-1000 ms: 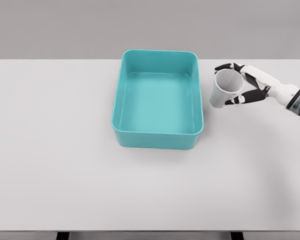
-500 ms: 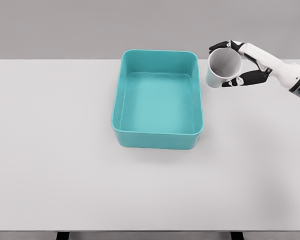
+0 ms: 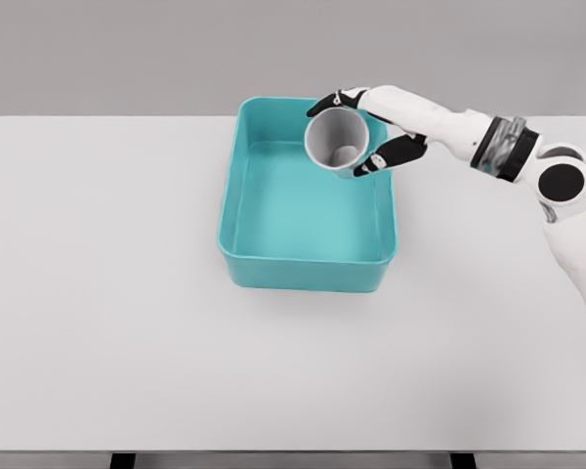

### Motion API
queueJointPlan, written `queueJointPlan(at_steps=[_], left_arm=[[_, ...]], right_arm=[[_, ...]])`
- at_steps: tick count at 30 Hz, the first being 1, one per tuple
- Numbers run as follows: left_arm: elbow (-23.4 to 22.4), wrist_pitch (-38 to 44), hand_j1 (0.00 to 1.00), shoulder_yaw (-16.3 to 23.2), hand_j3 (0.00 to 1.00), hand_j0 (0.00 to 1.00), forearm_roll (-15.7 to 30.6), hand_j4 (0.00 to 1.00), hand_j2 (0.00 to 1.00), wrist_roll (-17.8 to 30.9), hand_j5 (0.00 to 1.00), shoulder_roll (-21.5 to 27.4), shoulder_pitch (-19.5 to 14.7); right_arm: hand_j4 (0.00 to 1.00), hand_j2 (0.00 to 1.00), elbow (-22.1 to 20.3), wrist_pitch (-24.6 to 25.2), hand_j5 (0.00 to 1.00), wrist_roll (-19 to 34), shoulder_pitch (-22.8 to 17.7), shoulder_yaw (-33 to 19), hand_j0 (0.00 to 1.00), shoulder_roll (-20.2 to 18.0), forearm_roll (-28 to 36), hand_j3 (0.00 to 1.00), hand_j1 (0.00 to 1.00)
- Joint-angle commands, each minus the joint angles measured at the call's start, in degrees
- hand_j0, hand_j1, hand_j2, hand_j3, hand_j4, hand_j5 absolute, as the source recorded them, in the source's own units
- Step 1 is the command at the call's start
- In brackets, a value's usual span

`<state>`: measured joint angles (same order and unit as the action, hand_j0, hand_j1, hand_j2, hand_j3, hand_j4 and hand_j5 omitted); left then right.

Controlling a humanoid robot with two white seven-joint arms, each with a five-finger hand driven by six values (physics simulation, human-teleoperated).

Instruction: Put the paper cup into the basket with your right arm

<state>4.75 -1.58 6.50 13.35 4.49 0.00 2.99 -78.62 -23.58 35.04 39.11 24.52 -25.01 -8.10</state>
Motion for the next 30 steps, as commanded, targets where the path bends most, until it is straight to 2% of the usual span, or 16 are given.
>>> queueJointPlan(at_steps=[1,4,8,11,14,15,16,18,19,20,23,24,25,27,29,30], left_arm=[[0.0,0.0,1.0,0.0,1.0,1.0,0.0,1.0,1.0,0.0,1.0,0.0,0.0],[0.0,0.0,1.0,0.0,1.0,1.0,0.0,1.0,1.0,0.0,1.0,0.0,0.0],[0.0,0.0,1.0,0.0,1.0,1.0,0.0,1.0,1.0,0.0,1.0,0.0,0.0],[0.0,0.0,1.0,0.0,1.0,1.0,0.0,1.0,1.0,0.1,1.0,0.0,0.0],[0.0,0.0,1.0,0.0,1.0,1.0,0.0,1.0,1.0,0.1,1.0,0.0,0.0],[0.0,0.0,1.0,0.0,1.0,1.0,0.0,1.0,1.0,0.0,1.0,0.0,0.0],[0.0,0.0,1.0,0.0,1.0,1.0,0.0,1.0,1.0,0.0,1.0,0.0,0.0],[0.0,0.0,1.0,0.0,1.0,1.0,0.0,1.0,1.0,0.0,1.0,0.0,0.0],[0.0,0.0,1.0,0.0,1.0,1.0,0.0,1.0,1.0,0.1,1.0,0.0,0.0],[0.0,0.0,1.0,0.0,1.0,1.0,0.0,1.0,1.0,0.0,1.0,0.0,0.0],[0.0,0.0,1.0,0.0,1.0,1.0,0.0,1.0,1.0,0.0,1.0,0.0,0.0],[0.0,0.0,1.0,0.0,1.0,1.0,0.0,1.0,1.0,0.0,1.0,0.0,0.0],[0.0,0.0,1.0,0.0,1.0,1.0,0.0,1.0,1.0,0.1,1.0,0.0,0.0],[0.0,0.0,1.0,0.0,1.0,1.0,0.0,1.0,1.0,0.0,1.0,0.0,0.0],[0.0,0.0,1.0,0.0,1.0,1.0,0.0,1.0,1.0,0.1,1.0,0.0,0.0],[0.0,0.0,1.0,0.0,1.0,1.0,0.0,1.0,1.0,0.0,1.0,0.0,0.0]], right_arm=[[0.77,0.77,-0.1,1.3,0.77,0.0,0.0,0.7,0.77,2.1,-4.6,0.77,0.77],[0.76,0.76,0.0,1.7,0.76,0.0,0.0,2.2,0.76,2.4,-7.4,0.76,0.76],[0.76,0.76,-0.3,6.5,0.76,0.0,0.4,5.6,0.76,5.1,-16.9,0.76,0.76],[0.76,0.76,-0.5,11.4,0.76,0.0,1.4,10.4,0.76,6.5,-24.5,0.76,0.76],[0.78,0.78,-4.3,13.8,0.78,0.0,1.4,10.6,0.78,6.0,-24.7,0.78,0.78],[0.93,0.93,-5.4,14.0,0.93,0.0,1.4,10.6,0.93,5.8,-24.7,0.93,0.93],[1.0,1.0,-5.6,14.0,1.0,0.0,1.4,10.6,1.0,5.8,-24.7,1.0,1.0],[1.0,1.0,-6.4,13.6,1.0,0.0,1.2,9.8,1.0,5.6,-24.3,1.0,1.0],[1.0,1.0,-7.5,13.3,1.0,0.0,1.1,5.8,1.0,4.5,-23.0,1.0,1.0],[1.0,1.0,-8.7,12.8,1.0,0.0,0.4,0.5,1.0,3.9,-18.4,1.0,1.0],[1.0,1.0,-8.0,9.2,1.0,0.0,-2.5,-7.9,1.0,-2.8,4.1,1.0,1.0],[1.0,1.0,-7.9,8.5,1.0,0.0,-3.2,-9.0,1.0,-3.5,6.3,1.0,1.0],[1.0,1.0,-7.6,7.8,1.0,0.0,-5.7,-13.3,1.0,-5.0,12.7,1.0,1.0],[1.0,1.0,-7.2,7.9,1.0,0.0,-9.2,-17.7,1.0,-7.4,15.0,1.0,1.0],[1.0,1.0,-4.5,8.1,1.0,0.0,-13.7,-20.4,1.0,-9.8,14.1,1.0,1.0],[1.0,1.0,-4.3,8.2,1.0,0.0,-15.6,-21.7,1.0,-9.7,12.8,1.0,1.0]])
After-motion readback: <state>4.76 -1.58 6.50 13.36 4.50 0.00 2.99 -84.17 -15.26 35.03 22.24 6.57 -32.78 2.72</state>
